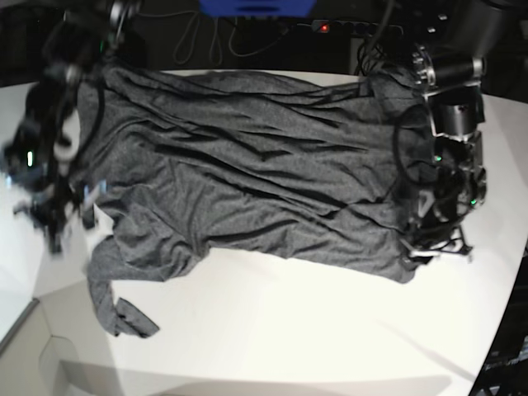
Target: Layout the t-shirt on the table in an organized manner, then fold the t-shirt properly
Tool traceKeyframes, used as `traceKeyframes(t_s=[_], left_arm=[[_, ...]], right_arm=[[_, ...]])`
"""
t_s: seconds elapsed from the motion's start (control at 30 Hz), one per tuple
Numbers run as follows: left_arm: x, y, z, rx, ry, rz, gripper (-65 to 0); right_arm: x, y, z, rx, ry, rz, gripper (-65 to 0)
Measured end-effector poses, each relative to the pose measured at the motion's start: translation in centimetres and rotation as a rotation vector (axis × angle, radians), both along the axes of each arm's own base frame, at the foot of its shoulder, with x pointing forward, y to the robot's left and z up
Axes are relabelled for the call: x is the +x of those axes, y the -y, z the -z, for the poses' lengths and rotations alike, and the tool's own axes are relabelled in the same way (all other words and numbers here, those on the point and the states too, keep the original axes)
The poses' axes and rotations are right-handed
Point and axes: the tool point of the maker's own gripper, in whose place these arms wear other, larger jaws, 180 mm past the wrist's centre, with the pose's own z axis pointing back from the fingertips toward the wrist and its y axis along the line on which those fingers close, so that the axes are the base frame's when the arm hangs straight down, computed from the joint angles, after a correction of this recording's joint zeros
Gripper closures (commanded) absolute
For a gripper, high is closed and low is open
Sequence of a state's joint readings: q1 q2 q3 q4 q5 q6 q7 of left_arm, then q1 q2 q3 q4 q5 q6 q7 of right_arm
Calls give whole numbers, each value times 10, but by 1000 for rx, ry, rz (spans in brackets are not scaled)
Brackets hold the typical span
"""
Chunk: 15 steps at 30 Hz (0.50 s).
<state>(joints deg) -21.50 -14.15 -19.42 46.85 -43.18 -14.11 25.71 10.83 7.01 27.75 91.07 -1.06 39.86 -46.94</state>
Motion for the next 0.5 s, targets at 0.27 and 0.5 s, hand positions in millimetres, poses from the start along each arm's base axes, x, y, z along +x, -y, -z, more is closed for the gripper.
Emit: traceKeyframes(t_s=[0.27, 0.5], left_arm=[[-28, 13, -44, 27, 146, 48, -256], [-76, 28, -37, 68, 131, 102, -256]], right_arm=[[110, 9, 8, 217, 66, -6, -285], [141, 46, 35, 268, 150, 240, -321]])
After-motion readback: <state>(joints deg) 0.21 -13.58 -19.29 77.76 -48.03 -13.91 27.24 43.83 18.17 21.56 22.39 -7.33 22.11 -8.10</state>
